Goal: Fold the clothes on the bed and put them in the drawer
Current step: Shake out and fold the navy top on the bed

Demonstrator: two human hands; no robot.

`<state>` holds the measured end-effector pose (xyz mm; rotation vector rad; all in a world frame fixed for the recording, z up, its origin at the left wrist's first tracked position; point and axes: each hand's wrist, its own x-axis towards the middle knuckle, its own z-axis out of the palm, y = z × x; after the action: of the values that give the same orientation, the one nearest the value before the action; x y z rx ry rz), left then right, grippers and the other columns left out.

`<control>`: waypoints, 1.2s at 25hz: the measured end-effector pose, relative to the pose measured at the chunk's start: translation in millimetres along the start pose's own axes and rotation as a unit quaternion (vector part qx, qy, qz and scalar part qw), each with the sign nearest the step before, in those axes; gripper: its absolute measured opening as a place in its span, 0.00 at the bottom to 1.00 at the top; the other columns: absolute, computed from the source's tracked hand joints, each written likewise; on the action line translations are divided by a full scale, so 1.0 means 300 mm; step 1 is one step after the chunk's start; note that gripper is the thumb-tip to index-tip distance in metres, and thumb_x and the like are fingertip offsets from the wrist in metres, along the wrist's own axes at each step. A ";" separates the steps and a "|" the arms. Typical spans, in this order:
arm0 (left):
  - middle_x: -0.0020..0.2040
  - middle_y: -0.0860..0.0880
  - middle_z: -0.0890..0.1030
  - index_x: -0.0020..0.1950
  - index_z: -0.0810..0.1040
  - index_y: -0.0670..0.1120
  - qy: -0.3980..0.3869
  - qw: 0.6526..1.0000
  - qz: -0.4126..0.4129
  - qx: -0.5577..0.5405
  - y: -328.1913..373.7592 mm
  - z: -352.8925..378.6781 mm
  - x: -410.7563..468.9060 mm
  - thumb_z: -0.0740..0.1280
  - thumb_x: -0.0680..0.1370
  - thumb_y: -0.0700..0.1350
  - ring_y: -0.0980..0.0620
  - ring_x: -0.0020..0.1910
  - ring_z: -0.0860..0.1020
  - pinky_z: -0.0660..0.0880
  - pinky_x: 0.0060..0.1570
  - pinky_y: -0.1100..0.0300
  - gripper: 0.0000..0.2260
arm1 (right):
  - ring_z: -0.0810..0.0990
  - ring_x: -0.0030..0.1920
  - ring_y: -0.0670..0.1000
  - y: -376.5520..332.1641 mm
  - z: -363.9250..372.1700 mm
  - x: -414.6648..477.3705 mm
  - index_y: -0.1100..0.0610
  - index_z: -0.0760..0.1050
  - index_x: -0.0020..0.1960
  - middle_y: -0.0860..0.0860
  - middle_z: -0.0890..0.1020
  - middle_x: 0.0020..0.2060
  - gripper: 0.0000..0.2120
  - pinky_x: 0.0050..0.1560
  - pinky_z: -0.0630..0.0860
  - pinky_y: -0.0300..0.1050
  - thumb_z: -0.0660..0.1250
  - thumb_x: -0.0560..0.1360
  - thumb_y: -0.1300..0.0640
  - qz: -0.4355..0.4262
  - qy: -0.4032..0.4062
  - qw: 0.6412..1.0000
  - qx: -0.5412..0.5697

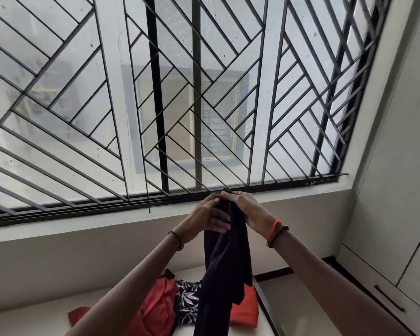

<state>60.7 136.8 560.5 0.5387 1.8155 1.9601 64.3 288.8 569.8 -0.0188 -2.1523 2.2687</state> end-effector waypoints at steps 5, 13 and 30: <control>0.30 0.45 0.79 0.55 0.66 0.43 0.107 0.983 0.130 0.074 -0.017 0.005 0.023 0.67 0.78 0.43 0.50 0.24 0.79 0.76 0.24 0.60 0.12 | 0.83 0.36 0.51 -0.004 0.008 -0.001 0.58 0.81 0.46 0.54 0.84 0.37 0.09 0.40 0.79 0.44 0.64 0.78 0.55 0.024 -0.044 0.998 0.031; 0.63 0.48 0.77 0.67 0.74 0.52 -0.079 0.976 0.079 0.189 0.084 -0.114 0.043 0.65 0.77 0.58 0.52 0.62 0.76 0.75 0.61 0.56 0.21 | 0.79 0.57 0.55 -0.075 -0.035 -0.076 0.62 0.74 0.65 0.58 0.80 0.56 0.18 0.56 0.77 0.46 0.63 0.78 0.53 0.019 -0.171 0.983 0.062; 0.39 0.48 0.79 0.42 0.75 0.53 0.158 0.929 0.229 0.245 0.104 -0.054 0.113 0.67 0.78 0.47 0.52 0.38 0.76 0.72 0.40 0.55 0.05 | 0.80 0.43 0.49 0.005 -0.136 -0.134 0.58 0.77 0.55 0.54 0.81 0.43 0.11 0.46 0.78 0.40 0.67 0.74 0.67 -0.137 -0.028 0.984 -0.111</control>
<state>22.2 139.7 590.4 0.9123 2.6083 1.9480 105.1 328.7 566.2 0.3212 -2.2618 1.8969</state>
